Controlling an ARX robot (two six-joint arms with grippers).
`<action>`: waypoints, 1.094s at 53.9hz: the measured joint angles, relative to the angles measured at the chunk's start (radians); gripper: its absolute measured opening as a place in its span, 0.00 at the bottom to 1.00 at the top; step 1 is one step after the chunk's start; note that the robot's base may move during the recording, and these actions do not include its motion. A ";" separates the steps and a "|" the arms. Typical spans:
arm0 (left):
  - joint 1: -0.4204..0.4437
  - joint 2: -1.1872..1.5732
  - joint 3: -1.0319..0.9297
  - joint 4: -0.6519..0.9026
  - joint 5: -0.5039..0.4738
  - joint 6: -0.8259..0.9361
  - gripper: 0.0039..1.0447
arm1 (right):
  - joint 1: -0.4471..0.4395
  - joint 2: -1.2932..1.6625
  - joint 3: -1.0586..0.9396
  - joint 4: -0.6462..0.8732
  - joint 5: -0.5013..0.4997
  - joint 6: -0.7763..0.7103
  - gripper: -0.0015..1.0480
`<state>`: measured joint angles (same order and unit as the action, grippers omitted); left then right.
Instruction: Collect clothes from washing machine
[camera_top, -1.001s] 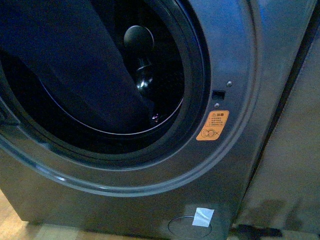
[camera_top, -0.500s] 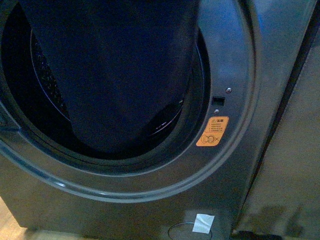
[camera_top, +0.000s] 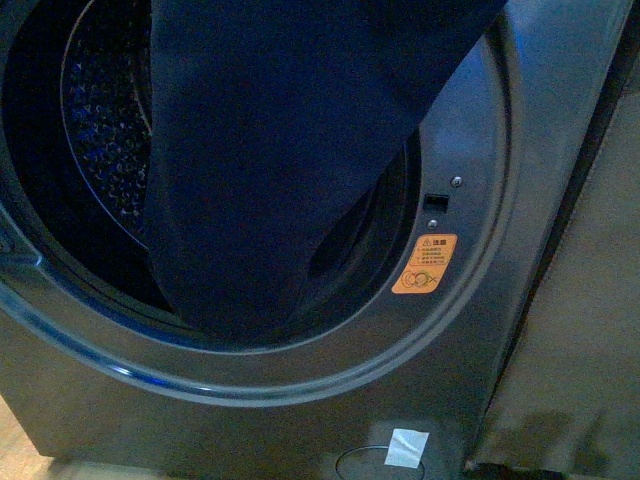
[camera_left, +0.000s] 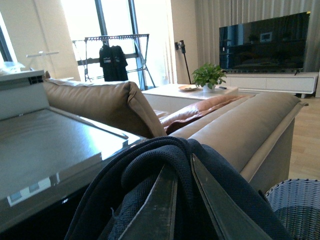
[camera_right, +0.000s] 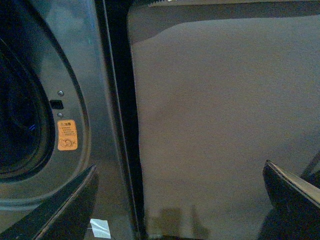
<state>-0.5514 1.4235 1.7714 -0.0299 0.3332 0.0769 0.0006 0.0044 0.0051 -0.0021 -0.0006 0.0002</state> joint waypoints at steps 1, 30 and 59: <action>-0.005 0.007 0.021 -0.009 -0.001 0.000 0.06 | 0.000 0.000 0.000 0.000 0.000 0.000 0.93; -0.043 0.047 0.163 -0.088 0.000 -0.058 0.06 | 0.000 0.000 0.000 0.000 0.000 0.000 0.93; -0.045 0.047 0.164 -0.088 -0.001 -0.060 0.06 | -0.300 0.231 0.122 0.411 -0.874 0.487 0.93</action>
<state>-0.5968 1.4708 1.9350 -0.1177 0.3325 0.0174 -0.2996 0.2352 0.1268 0.4088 -0.8749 0.4870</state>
